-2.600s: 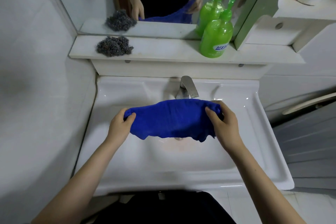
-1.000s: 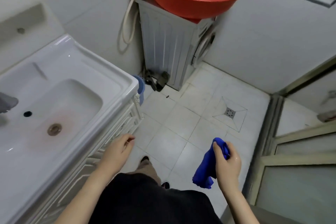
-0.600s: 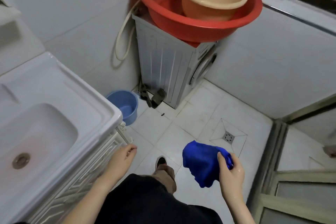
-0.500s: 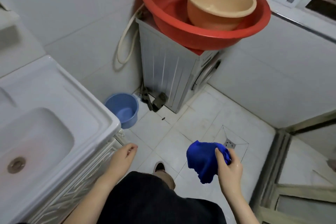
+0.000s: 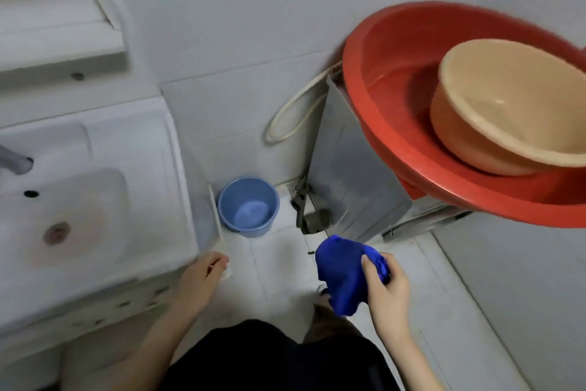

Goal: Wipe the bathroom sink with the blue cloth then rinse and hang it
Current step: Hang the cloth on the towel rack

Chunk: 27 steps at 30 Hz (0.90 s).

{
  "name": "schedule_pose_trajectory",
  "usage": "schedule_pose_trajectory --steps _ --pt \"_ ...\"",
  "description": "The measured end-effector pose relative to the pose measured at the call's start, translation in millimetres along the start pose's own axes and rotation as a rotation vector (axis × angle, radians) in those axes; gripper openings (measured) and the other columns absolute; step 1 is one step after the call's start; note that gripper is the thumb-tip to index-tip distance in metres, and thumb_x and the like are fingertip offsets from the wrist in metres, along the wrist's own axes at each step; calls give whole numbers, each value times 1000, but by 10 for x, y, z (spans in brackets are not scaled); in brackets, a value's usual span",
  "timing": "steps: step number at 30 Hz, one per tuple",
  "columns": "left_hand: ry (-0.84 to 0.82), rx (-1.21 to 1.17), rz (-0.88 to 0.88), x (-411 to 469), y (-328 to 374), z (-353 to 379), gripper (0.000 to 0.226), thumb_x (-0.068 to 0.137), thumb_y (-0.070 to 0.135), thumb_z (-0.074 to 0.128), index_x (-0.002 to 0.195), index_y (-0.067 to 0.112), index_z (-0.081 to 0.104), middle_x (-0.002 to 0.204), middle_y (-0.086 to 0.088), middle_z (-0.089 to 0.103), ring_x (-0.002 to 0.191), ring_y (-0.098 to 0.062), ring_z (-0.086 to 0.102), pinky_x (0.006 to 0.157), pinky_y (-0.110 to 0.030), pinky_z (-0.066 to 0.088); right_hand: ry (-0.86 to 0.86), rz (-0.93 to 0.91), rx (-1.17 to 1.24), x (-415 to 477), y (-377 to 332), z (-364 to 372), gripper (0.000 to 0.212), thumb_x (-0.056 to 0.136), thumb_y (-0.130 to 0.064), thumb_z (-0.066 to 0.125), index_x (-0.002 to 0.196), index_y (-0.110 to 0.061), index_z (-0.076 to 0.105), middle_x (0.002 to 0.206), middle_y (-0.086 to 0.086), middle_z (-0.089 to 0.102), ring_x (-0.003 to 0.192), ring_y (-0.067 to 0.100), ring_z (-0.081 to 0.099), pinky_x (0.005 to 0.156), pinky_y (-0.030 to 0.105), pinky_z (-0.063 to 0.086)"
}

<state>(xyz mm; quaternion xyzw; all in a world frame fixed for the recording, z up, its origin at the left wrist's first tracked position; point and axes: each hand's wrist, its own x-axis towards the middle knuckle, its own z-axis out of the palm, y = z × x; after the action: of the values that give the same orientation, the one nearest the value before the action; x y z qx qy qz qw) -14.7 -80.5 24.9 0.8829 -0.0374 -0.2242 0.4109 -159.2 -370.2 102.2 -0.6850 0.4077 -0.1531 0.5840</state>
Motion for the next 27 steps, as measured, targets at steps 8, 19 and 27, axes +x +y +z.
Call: schedule_pose_trajectory --steps 8,19,27 --pt "326 -130 -252 -258 373 325 25 98 14 55 79 29 63 81 1 70 81 -21 66 71 -35 46 -453 -202 -78 1098 -619 287 17 93 -5 64 77 -7 58 67 3 56 63 8 47 62 21 41" --pt "470 -233 -328 217 621 300 19 96 30 52 84 35 65 83 13 70 79 -3 64 74 -28 49 -555 -213 -103 1961 -865 975 16 94 -10 63 79 -6 59 74 14 62 69 16 56 69 37 48" --pt "268 -57 -172 1321 878 -222 19 99 16 52 86 24 64 88 4 68 84 -14 61 68 -11 39 -457 -224 -100 2386 -1244 1605 19 93 -9 64 75 -8 57 66 3 56 66 12 49 66 29 42"
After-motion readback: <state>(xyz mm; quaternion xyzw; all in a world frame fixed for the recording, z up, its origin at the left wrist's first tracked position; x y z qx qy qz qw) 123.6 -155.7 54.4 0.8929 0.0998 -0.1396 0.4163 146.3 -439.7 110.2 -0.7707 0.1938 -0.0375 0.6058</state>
